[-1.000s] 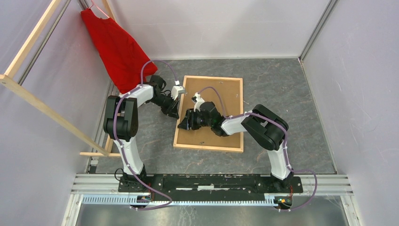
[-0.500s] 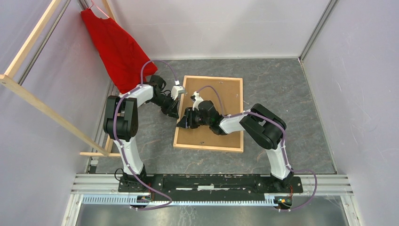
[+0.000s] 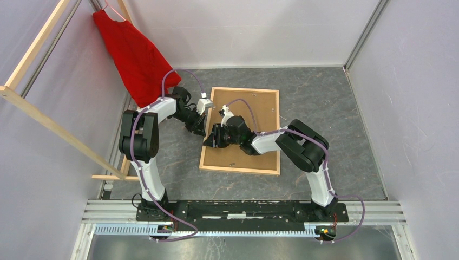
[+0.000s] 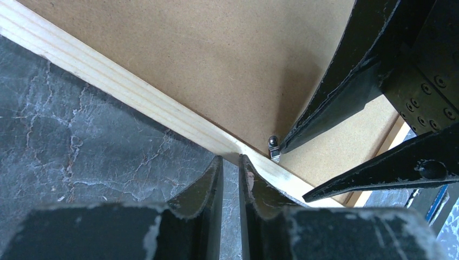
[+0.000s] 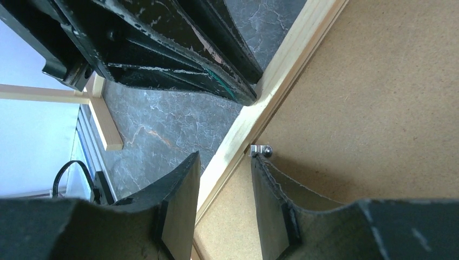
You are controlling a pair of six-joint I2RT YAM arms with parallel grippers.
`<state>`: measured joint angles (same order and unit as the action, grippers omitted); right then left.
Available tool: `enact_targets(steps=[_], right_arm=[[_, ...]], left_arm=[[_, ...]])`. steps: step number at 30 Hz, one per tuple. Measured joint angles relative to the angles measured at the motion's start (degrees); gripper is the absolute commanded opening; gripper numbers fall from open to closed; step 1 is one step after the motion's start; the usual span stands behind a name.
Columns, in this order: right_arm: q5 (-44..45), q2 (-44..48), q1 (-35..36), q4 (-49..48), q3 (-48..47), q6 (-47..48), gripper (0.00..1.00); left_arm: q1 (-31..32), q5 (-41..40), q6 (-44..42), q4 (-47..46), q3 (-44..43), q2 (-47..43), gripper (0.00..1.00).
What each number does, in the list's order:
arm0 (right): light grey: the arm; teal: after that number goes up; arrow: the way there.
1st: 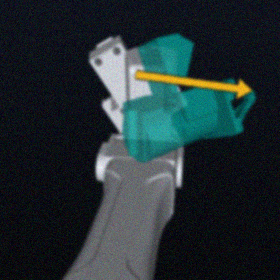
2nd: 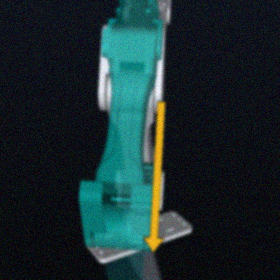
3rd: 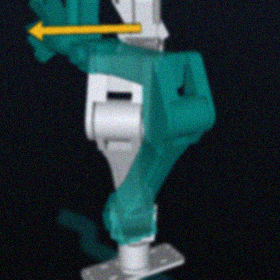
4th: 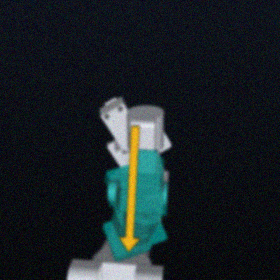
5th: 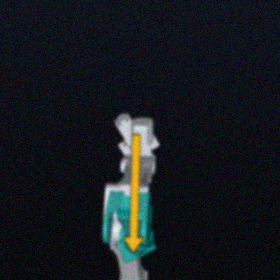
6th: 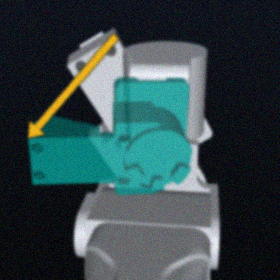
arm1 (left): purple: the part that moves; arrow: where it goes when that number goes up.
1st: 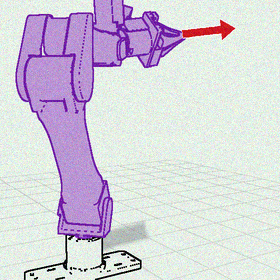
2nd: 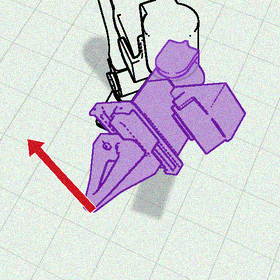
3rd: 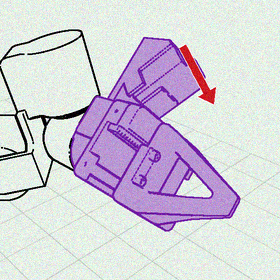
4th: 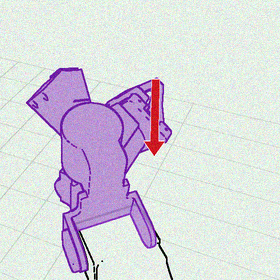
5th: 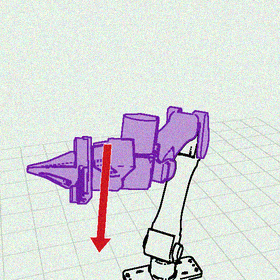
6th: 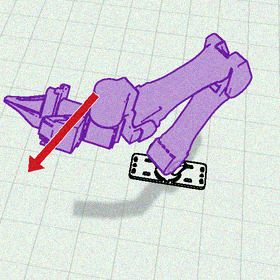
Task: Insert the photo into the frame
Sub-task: Install the photo frame at the center of the board.
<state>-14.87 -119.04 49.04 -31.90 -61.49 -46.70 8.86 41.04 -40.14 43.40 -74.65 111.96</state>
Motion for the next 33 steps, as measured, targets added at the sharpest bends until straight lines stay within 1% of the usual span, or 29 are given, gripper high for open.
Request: enact_targets(steps=[7, 13, 16, 20, 25, 26, 30, 33], right_arm=[[3.45, 0.00, 0.94, -0.02, -0.04, -1.27, 0.46], [4.46, 0.09, 1.22, 0.13, -0.04, -1.92, 0.46], [4.72, 0.26, 1.22, 0.24, 0.02, -1.92, 0.48], [6.10, 1.51, 1.18, -0.28, 1.42, -1.84, 0.55], [6.38, 5.35, -1.81, 1.22, 4.42, -0.70, 0.61], [6.40, 5.75, -3.10, 1.44, 4.42, -0.31, 0.62], [5.97, 5.95, -8.59, 2.58, 3.39, 1.51, 0.62], [4.98, 4.15, -12.15, 3.52, 0.00, 2.73, 0.63]], left_arm=[[0.02, 0.00, 0.00, 0.00, 0.02, 0.00, 0.20], [0.04, -0.07, 0.00, 0.02, 0.02, 0.00, 0.20], [0.04, -0.13, 0.00, 0.02, 0.02, -0.02, 0.20], [0.04, -0.22, 0.00, 0.02, 0.02, -0.04, 0.20], [-0.13, -0.48, 0.33, 0.35, -1.11, 0.35, 0.28], [-0.22, -0.52, 0.94, 0.15, -2.05, 0.98, 0.32], [-0.87, -0.74, 4.85, -2.21, -7.28, 4.48, 0.41], [-1.40, -0.70, 8.52, -4.35, -12.52, 7.72, 0.42]])
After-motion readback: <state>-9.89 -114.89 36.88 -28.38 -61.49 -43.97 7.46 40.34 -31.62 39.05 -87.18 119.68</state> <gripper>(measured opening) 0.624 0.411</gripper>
